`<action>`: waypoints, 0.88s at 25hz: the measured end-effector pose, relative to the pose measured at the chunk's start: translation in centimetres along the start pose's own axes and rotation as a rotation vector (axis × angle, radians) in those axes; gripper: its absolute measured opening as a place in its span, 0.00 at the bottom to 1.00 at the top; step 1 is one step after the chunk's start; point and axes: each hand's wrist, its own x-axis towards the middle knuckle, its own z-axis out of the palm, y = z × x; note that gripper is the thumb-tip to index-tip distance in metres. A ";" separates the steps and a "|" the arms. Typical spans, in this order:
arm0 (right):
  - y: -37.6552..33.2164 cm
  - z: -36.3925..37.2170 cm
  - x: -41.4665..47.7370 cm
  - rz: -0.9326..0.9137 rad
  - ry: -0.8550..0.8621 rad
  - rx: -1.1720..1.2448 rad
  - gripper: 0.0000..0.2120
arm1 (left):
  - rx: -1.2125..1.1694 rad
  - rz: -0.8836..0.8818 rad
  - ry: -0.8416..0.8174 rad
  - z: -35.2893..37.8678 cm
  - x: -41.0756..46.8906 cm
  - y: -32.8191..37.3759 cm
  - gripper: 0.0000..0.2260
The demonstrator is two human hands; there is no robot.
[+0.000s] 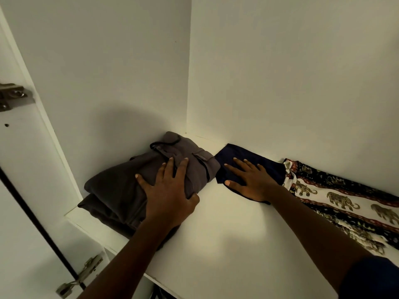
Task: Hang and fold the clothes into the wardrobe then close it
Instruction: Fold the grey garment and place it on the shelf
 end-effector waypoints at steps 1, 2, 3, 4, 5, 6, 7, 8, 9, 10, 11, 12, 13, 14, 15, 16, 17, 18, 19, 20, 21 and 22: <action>-0.1 -0.2 0.0 -0.002 -0.001 -0.018 0.41 | 0.007 0.003 -0.001 0.1 -0.1 -0.1 0.43; -0.2 -0.5 0.0 -0.005 -0.004 -0.046 0.40 | 0.011 0.008 -0.006 0.2 -0.2 -0.2 0.43; -0.4 -0.7 -0.1 -0.008 -0.005 -0.084 0.40 | 0.017 0.012 -0.015 0.2 -0.2 -0.2 0.43; -0.5 -1.0 -0.2 -0.010 0.000 -0.121 0.40 | 0.024 0.017 -0.028 0.2 -0.2 -0.2 0.43; -0.8 -1.2 -0.5 -0.007 0.019 -0.140 0.40 | 0.034 0.024 -0.038 0.3 -0.2 -0.2 0.43; -1.2 -1.4 -1.0 -0.003 0.056 -0.132 0.40 | 0.042 0.031 -0.041 0.3 -0.2 -0.3 0.43; -1.7 -1.5 -1.7 0.012 0.108 -0.085 0.39 | 0.041 0.041 -0.043 0.2 -0.3 -0.4 0.43; -2.3 -1.5 -2.6 0.042 0.172 0.003 0.39 | 0.025 0.054 -0.044 0.0 -0.5 -0.6 0.43; -3.1 -1.6 -3.9 0.084 0.248 0.107 0.39 | -0.008 0.068 -0.048 -0.4 -0.9 -0.8 0.43; -4.1 -1.7 -5.4 0.122 0.329 0.201 0.39 | -0.061 0.079 -0.044 -0.9 -1.5 -1.0 0.42; -5.1 -1.7 -6.7 0.146 0.396 0.281 0.38 | -0.123 0.084 -0.031 -1.3 -2.1 -1.4 0.41; -6.2 -1.8 -8.2 0.154 0.444 0.345 0.36 | -0.179 0.097 -0.009 -1.7 -3.0 -1.8 0.39; -7.4 -2.0 -9.8 0.154 0.470 0.403 0.35 | -0.215 0.122 0.027 -2.2 -4.4 -2.1 0.38; -8.6 -2.2 -11.6 0.151 0.485 0.451 0.33 | -0.231 0.150 0.063 -2.7 -5.9 -2.5 0.37; -9.7 -2.3 -13.5 0.154 0.486 0.491 0.31 | -0.245 0.173 0.088 -2.9 -7.5 -2.8 0.36; -10.7 -2.3 -15.5 0.161 0.474 0.529 0.29 | -0.262 0.184 0.094 -3.0 -9.2 -3.1 0.35; -11.6 -2.2 -17.6 0.162 0.464 0.560 0.28 | -0.275 0.187 0.083 -3.3 -10.8 -3.3 0.35; -12.6 -2.1 -20.0 0.158 0.458 0.577 0.27 | -0.282 0.184 0.068 -3.5 -12.6 -3.4 0.34; -13.5 -2.0 -22.3 0.154 0.455 0.585 0.26 | -0.294 0.176 0.056 -3.8 -14.4 -3.5 0.33; -14.3 -1.9 -24.3 0.151 0.460 0.587 0.25 | -0.325 0.164 0.042 -3.9 -15.9 -3.7 0.33; -14.9 -1.5 -26.6 0.161 0.471 0.592 0.24 | -0.362 0.163 0.028 -4.1 -17.9 -3.8 0.31; -15.4 -1.0 -29.1 0.181 0.482 0.601 0.23 | -0.396 0.176 0.017 -4.3 -20.2 -3.8 0.30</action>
